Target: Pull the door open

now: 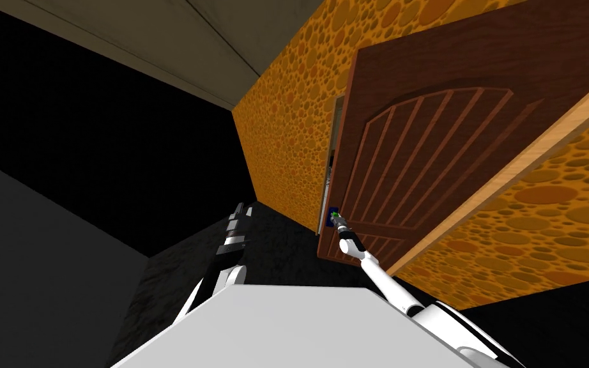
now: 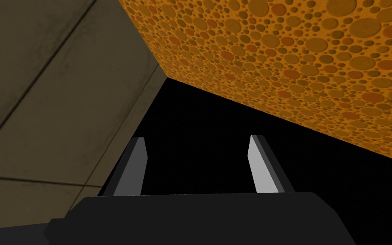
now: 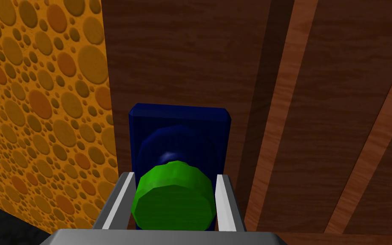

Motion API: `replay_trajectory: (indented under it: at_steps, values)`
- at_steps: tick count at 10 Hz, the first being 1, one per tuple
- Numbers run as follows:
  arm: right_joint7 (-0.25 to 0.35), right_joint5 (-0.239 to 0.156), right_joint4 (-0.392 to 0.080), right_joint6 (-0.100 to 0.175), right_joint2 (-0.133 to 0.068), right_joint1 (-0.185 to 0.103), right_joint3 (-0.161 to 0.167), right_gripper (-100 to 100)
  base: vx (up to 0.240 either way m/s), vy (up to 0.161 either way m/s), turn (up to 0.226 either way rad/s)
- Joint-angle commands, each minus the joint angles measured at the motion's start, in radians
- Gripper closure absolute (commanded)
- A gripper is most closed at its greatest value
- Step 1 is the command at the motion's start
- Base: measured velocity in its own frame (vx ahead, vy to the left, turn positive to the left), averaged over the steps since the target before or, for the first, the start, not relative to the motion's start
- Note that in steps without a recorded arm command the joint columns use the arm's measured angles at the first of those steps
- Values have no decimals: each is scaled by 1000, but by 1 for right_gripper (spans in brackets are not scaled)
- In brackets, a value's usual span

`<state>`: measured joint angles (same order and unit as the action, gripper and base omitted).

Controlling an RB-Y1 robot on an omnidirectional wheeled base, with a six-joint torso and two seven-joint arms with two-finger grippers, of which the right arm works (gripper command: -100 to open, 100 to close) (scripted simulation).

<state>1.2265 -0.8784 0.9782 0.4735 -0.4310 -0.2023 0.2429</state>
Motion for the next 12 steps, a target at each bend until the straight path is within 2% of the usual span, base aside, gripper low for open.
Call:
replay_trajectory:
  at_steps: [1,3,4,5,12]
  values:
    - [29,-2,11,1,-17,7,21,100,-206,-104,164]
    - [60,-5,22,2,-39,15,44,100,-212,-99,171]
    - [49,-4,19,1,-34,12,36,100,-102,-28,41]
    - [71,2,31,3,-47,20,57,100,-134,-63,108]
    - [156,28,87,17,-109,51,139,100,-233,-95,111]
